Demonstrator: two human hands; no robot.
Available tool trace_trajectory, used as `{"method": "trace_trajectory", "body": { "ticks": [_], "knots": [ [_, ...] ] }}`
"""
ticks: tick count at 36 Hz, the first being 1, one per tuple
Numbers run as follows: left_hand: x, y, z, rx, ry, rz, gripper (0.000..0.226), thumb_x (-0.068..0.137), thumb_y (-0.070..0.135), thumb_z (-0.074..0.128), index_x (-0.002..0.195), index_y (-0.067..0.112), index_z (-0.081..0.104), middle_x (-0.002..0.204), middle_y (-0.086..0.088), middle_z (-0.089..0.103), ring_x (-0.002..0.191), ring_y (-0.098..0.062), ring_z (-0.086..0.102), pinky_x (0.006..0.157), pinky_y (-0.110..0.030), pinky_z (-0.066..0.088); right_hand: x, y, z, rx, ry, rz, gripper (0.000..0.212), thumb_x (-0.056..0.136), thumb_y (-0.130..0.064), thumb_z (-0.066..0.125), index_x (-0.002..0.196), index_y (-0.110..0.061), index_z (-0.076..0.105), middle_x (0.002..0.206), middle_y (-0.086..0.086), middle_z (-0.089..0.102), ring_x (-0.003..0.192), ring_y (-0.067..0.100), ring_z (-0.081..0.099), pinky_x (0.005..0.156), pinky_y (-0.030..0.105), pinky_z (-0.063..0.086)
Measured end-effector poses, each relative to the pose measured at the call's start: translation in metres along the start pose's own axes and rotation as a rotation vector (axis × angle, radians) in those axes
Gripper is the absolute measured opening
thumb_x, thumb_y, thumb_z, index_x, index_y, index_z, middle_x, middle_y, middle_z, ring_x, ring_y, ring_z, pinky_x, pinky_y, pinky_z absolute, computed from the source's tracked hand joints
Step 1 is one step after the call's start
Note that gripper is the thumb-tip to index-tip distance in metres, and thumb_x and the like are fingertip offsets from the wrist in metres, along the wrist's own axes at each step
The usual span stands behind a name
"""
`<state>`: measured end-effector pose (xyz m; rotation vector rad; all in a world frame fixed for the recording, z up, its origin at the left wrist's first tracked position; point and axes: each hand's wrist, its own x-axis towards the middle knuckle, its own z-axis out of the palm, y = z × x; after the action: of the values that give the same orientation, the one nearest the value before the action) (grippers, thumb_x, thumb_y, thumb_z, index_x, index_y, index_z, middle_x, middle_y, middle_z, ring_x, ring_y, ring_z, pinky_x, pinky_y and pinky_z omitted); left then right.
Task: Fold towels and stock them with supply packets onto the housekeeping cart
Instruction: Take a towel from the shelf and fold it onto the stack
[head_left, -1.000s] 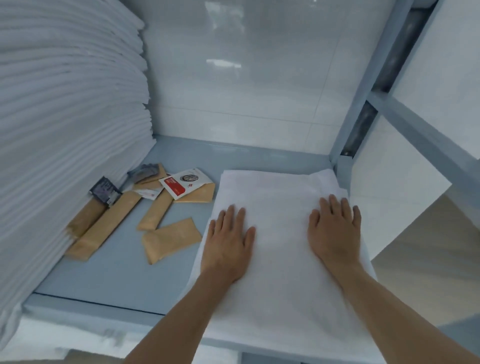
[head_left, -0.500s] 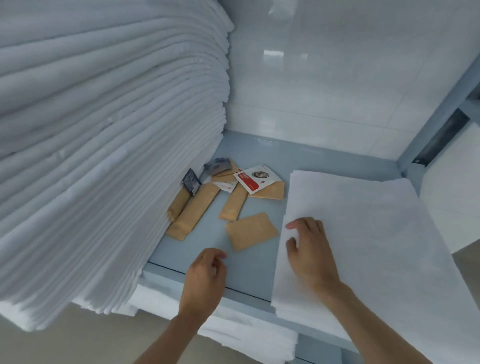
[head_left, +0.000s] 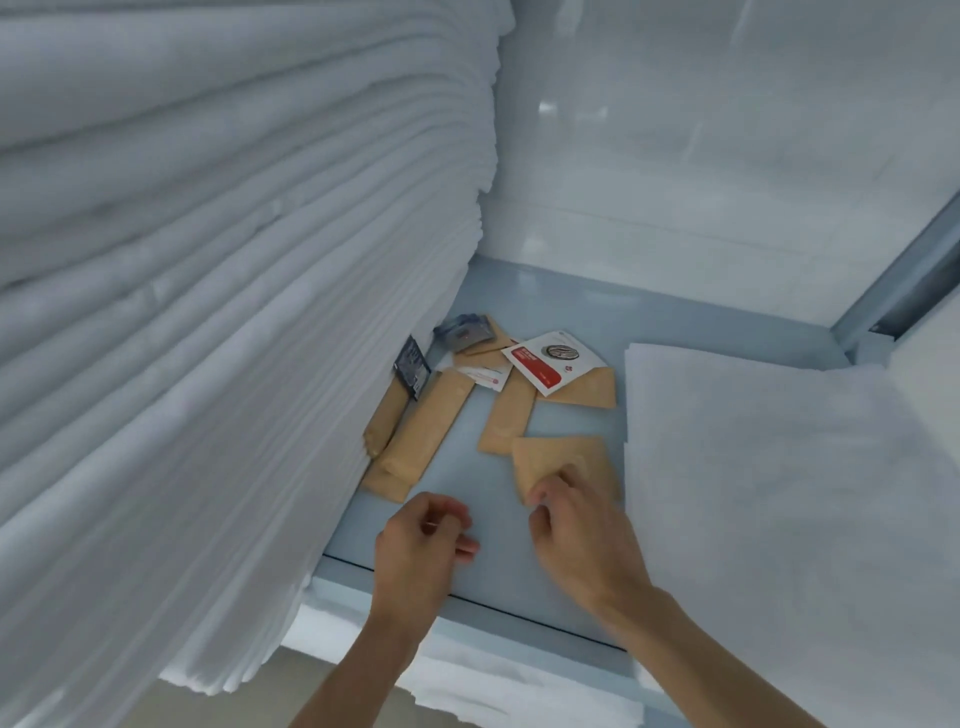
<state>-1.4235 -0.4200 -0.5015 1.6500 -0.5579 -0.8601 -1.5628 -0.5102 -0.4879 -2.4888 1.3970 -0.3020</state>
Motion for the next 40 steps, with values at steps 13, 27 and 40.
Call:
{"method": "trace_trajectory", "body": {
  "ticks": [13,27,40],
  "knots": [
    [0.086,0.012,0.063,0.139,0.075,0.327,0.026,0.088,-0.004,0.057,0.083,0.021,0.065,0.082,0.0,0.069,0.071,-0.01,0.065,0.062,-0.013,0.048,0.121,0.027,-0.008,0.031,0.241,0.048,0.023,0.09,-0.021,0.057,0.111,-0.019,0.065,0.118,0.004,0.058,0.112,0.025,0.054,0.088,0.04,0.048],
    [0.169,0.02,0.09,0.997,0.221,0.652,0.034,0.088,0.025,0.07,0.115,0.005,0.063,0.12,-0.017,0.06,0.116,-0.035,0.052,0.094,-0.044,0.042,0.163,0.051,0.017,-0.056,0.29,0.073,0.048,0.085,-0.032,0.061,0.132,-0.022,0.055,0.123,0.006,0.066,0.11,0.03,0.06,0.092,0.041,0.045],
    [0.173,0.023,0.088,1.074,0.224,0.756,0.02,0.068,0.012,0.08,0.084,0.004,0.071,0.092,-0.016,0.065,0.082,-0.036,0.065,0.064,-0.04,0.054,0.164,0.057,0.012,0.229,0.429,0.056,0.028,0.08,-0.012,0.063,0.108,-0.015,0.065,0.107,0.001,0.069,0.103,0.026,0.061,0.081,0.037,0.047]
  ]
}}
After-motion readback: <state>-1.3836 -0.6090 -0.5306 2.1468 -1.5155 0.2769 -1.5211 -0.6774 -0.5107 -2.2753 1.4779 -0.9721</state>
